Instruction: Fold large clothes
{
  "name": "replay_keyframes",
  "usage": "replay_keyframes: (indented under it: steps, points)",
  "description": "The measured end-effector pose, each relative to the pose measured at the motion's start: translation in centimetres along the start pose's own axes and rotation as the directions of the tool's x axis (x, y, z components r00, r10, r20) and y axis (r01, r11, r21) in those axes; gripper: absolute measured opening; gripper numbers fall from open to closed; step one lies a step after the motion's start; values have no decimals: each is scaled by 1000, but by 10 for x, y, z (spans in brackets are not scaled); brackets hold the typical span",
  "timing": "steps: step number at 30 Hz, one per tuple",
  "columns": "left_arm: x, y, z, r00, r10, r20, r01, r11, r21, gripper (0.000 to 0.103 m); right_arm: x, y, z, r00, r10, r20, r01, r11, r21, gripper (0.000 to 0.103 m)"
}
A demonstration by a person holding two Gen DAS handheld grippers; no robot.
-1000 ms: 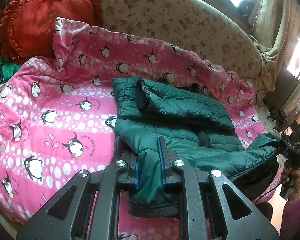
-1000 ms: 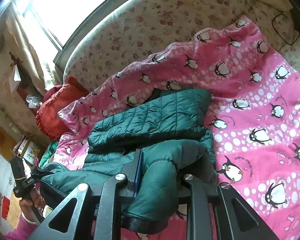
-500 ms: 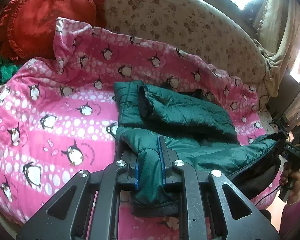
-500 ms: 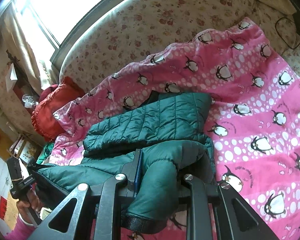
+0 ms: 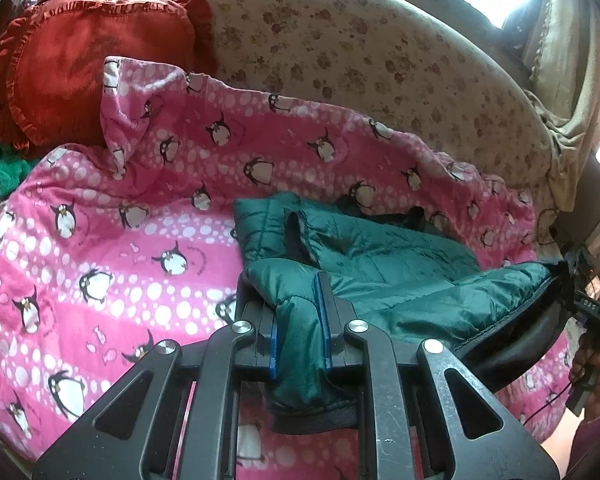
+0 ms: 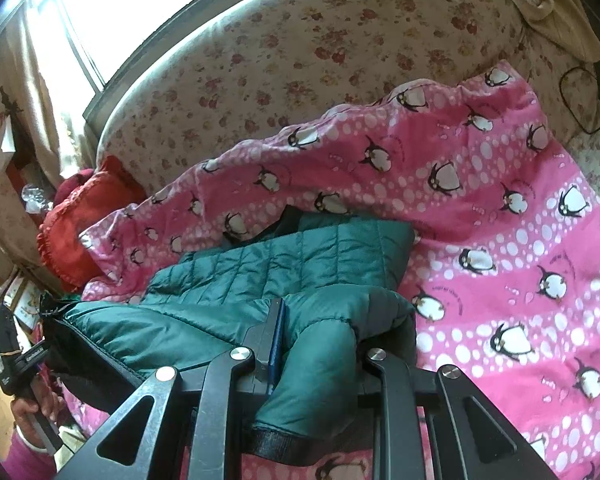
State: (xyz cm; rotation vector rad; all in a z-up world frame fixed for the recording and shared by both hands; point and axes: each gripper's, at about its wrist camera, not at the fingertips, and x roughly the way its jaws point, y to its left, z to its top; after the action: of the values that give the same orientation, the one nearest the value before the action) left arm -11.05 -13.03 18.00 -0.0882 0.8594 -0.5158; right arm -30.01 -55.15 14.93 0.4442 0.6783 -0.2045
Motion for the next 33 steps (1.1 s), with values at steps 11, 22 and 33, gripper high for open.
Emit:
replay_keyframes:
  steps: [11, 22, 33]
  points:
    - [29, 7, 12, 999, 35, -16, -36, 999, -12, 14, 35, -1, 19, 998, -64, -7, 64, 998, -7, 21]
    - [62, 13, 35, 998, 53, -30, -55, 997, -49, 14, 57, 2, 41, 995, -98, 13, 98, 995, -17, 20]
    - [131, 21, 54, 991, 109, -74, -116, 989, -90, 14, 123, -17, 62, 987, -155, -39, 157, 987, 46, 19]
